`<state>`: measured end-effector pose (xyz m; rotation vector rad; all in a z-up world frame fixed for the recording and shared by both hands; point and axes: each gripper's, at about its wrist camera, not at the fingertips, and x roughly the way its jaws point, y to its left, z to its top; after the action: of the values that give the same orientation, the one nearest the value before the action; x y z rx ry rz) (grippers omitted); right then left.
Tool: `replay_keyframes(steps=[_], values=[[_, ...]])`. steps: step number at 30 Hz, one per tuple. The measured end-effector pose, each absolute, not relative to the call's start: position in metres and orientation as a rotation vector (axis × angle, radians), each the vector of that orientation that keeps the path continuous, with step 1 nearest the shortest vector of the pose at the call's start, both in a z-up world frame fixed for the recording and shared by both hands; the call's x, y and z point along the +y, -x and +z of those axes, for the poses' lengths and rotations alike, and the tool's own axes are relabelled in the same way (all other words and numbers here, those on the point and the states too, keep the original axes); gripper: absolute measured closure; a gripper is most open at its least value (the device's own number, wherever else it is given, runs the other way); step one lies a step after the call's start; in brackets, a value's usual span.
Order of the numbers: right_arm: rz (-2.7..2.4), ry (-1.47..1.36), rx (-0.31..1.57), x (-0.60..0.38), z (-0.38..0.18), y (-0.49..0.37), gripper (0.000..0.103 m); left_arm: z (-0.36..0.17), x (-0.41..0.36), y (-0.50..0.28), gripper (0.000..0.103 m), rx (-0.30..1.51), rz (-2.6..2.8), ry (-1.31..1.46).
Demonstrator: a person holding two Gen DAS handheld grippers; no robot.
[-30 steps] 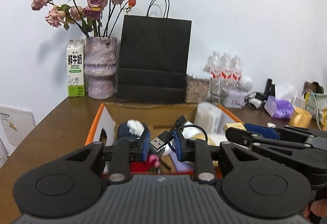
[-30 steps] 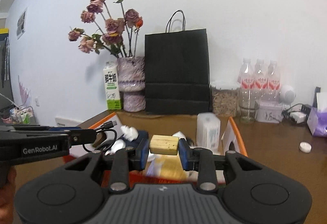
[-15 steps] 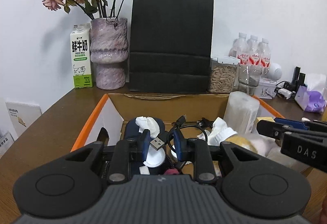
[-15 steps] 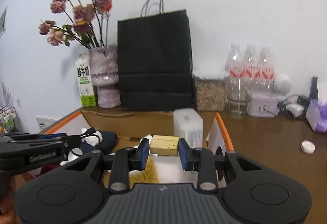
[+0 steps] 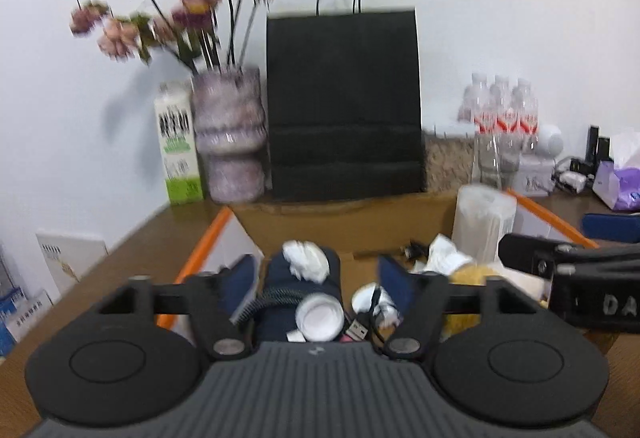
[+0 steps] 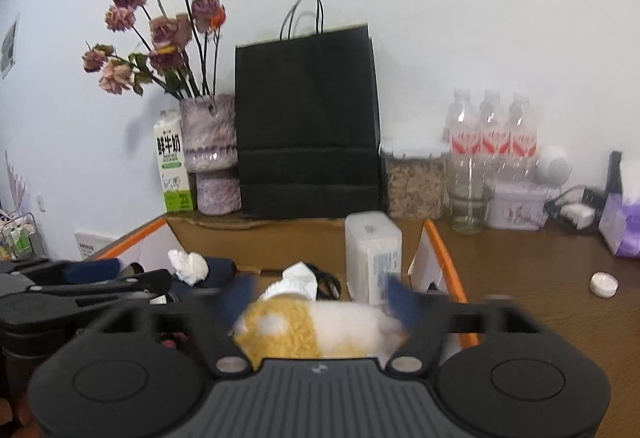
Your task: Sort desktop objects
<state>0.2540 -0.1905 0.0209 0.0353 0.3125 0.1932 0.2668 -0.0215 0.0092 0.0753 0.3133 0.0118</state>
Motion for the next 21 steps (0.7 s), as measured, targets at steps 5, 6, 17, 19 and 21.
replay_keyframes(steps=[5,6,17,19,21], values=[[0.186,-0.049,0.275,-0.194,0.031,-0.241,0.000,0.018,-0.018,-0.250,0.000,0.206,0.072,-0.046],[0.186,-0.049,0.272,-0.194,0.032,-0.241,0.000,0.019,-0.017,-0.248,0.000,0.203,0.068,-0.037],[0.171,-0.039,0.276,-0.193,0.036,-0.235,0.000,0.021,-0.019,-0.242,0.000,0.197,0.083,-0.047],[0.171,-0.039,0.278,-0.193,0.037,-0.234,0.000,0.022,-0.019,-0.240,0.000,0.197,0.084,-0.046],[0.175,-0.039,0.280,-0.193,0.039,-0.233,0.000,0.024,-0.019,-0.235,0.000,0.188,0.087,-0.049]])
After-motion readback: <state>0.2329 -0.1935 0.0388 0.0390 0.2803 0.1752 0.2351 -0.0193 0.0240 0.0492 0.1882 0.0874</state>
